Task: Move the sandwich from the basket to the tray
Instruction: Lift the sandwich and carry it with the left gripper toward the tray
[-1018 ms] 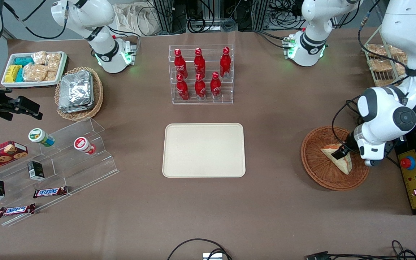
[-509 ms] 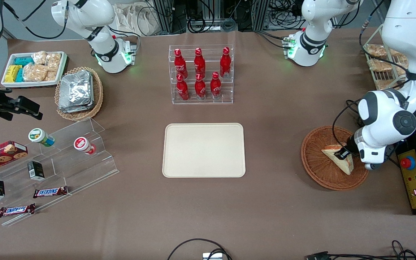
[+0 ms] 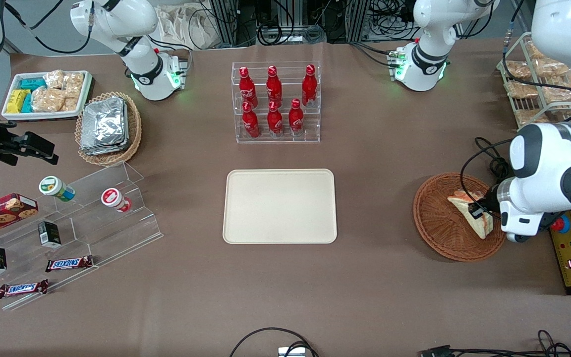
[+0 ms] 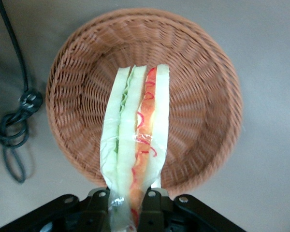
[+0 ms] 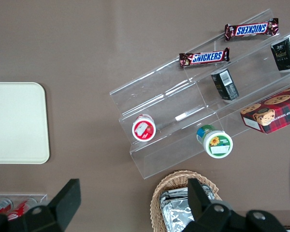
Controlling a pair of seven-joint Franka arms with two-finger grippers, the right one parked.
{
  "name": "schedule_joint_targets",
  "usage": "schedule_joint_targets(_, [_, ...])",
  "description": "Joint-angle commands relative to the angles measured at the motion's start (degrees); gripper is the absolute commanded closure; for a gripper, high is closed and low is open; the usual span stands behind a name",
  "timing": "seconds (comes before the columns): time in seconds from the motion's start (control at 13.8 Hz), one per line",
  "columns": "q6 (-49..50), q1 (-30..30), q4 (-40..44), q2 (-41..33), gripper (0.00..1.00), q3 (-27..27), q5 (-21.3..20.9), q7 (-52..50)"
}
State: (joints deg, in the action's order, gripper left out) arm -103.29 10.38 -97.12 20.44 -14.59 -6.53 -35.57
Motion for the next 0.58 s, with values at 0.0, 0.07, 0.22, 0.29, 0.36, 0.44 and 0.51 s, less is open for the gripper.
schedule_joint_targets(0.0, [12.11, -6.14, 10.87, 0.47, 1.0, 0.35, -0.68, 5.75])
schedule_joint_targets(0.07, [13.71, -8.6, 13.77, 0.39, 1.0, 0.18, -0.42, 7.42])
schedule_joint_targets(0.22, [15.21, -12.74, 18.09, 0.21, 1.0, -1.39, -0.5, 7.88])
schedule_joint_targets(0.29, [15.22, -14.93, 19.24, 0.3, 1.0, -2.19, -0.59, 7.79])
schedule_joint_targets(0.36, [14.78, -17.22, 19.86, 0.73, 1.0, -2.89, -0.24, 7.27])
schedule_joint_targets(0.44, [14.0, -19.94, 20.04, 1.26, 1.0, -2.98, -0.15, 6.31])
schedule_joint_targets(0.51, [12.86, -22.4, 20.21, 2.83, 1.0, -2.9, -0.15, 5.25])
